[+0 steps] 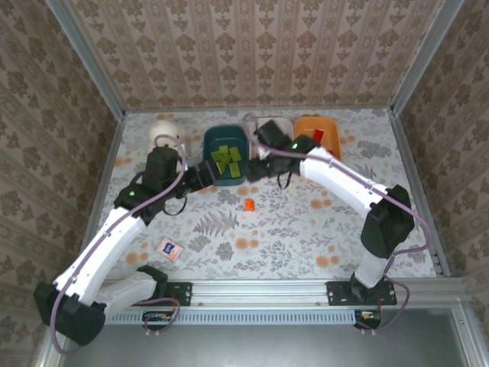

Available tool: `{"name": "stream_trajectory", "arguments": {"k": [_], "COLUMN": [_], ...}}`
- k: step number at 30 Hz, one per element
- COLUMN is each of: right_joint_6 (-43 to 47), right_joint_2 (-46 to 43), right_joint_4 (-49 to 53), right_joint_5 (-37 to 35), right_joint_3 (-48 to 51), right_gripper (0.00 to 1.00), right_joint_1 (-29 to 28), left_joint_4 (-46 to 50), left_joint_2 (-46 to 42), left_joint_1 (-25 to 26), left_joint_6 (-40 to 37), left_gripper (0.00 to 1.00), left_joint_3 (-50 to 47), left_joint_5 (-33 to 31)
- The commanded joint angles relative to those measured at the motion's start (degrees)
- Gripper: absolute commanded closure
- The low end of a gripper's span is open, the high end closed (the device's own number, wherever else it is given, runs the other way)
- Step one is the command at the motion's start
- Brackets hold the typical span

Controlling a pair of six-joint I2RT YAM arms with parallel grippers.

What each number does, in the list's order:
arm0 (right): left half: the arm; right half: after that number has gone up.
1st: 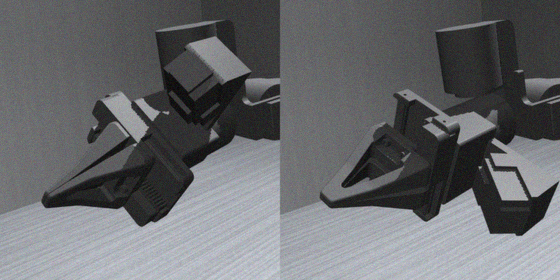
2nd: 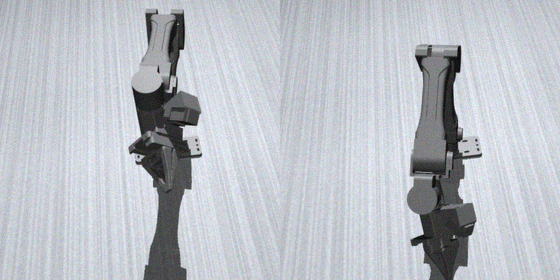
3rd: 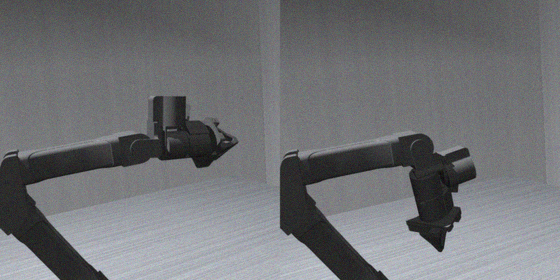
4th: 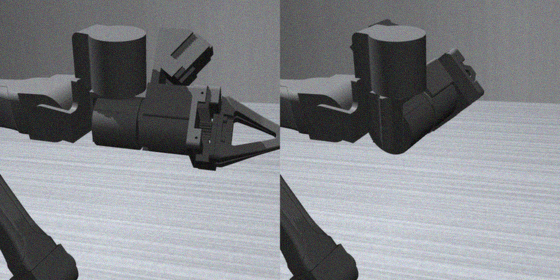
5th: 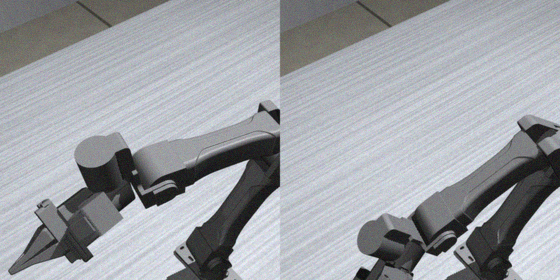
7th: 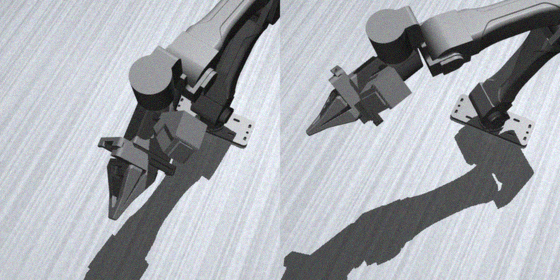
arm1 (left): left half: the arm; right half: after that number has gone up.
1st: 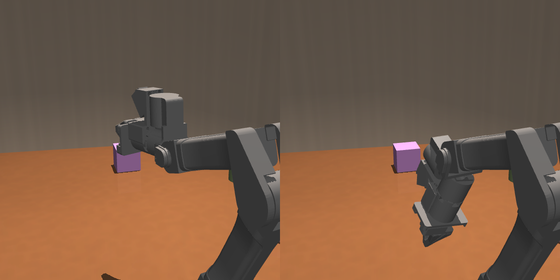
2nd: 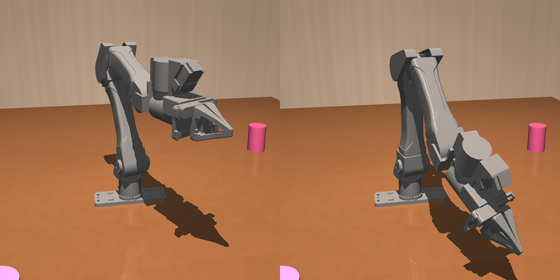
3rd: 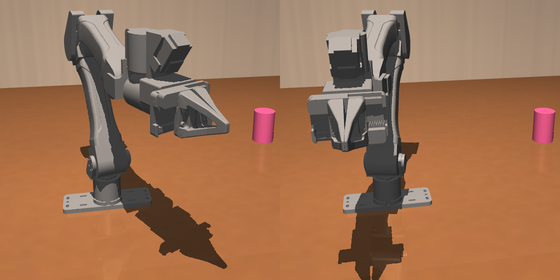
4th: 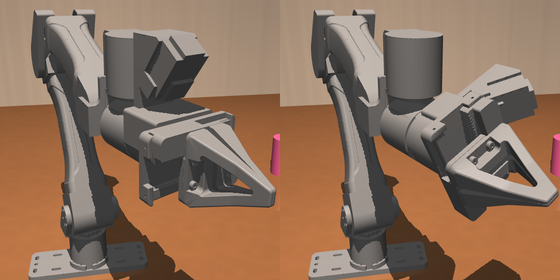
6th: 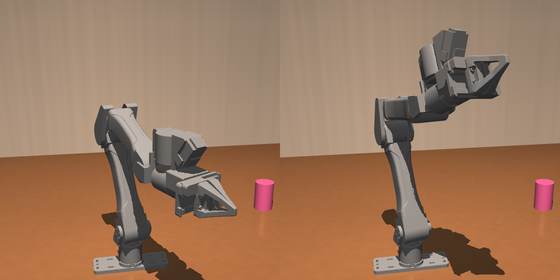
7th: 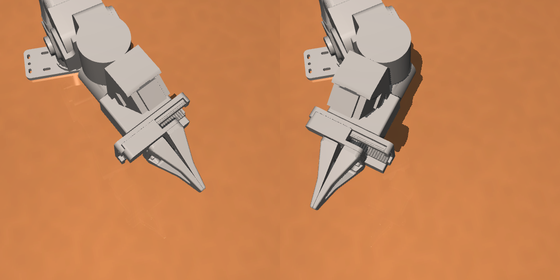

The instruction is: Sort the legos into containers by color

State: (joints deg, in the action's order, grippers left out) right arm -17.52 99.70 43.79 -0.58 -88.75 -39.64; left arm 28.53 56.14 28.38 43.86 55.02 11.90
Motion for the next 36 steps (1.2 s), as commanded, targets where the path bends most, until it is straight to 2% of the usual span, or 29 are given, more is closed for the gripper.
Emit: {"name": "stream_trajectory", "arguments": {"k": [1,7,12,16,24,28,36], "right_joint_6": [-4.66,-13.53,-16.73,-20.13,-20.89,-20.80,-20.37], "right_joint_2": [1.33,6.21,11.05,13.59,18.86,21.14,22.34], "right_joint_4": [-1.40,-1.87,-2.38,-1.18,-0.73,0.74,1.74], "right_joint_5": [0.45,0.68,0.85,-1.72,-3.90,-4.96,-6.40], "right_joint_3": [5.20,6.98,4.44,3.03,-0.55,-2.47,-2.64], "right_gripper": [0.26,0.28,0.30,0.31,0.43,0.45,0.64], "right_joint_1": [-4.07,-6.26,-6.81,-6.88,-6.81,-6.86,-6.83], "left_joint_4": [5.89,8.37,9.25,9.27,8.82,8.66,7.95], "left_joint_2": [-4.76,-9.07,-9.68,-9.78,-10.09,-10.17,-10.24], "left_joint_1": [-1.30,-1.84,-1.84,-1.84,-1.84,-1.89,-1.86], "left_joint_6": [1.01,1.40,0.95,0.70,0.97,0.97,1.06], "left_gripper": [0.24,0.24,0.24,0.24,0.24,0.24,0.25], "left_joint_3": [-2.21,-4.12,-4.23,-4.06,-4.25,-4.24,-4.22], "left_joint_5": [-2.40,-1.38,-0.60,-0.12,0.57,0.67,0.76]}}
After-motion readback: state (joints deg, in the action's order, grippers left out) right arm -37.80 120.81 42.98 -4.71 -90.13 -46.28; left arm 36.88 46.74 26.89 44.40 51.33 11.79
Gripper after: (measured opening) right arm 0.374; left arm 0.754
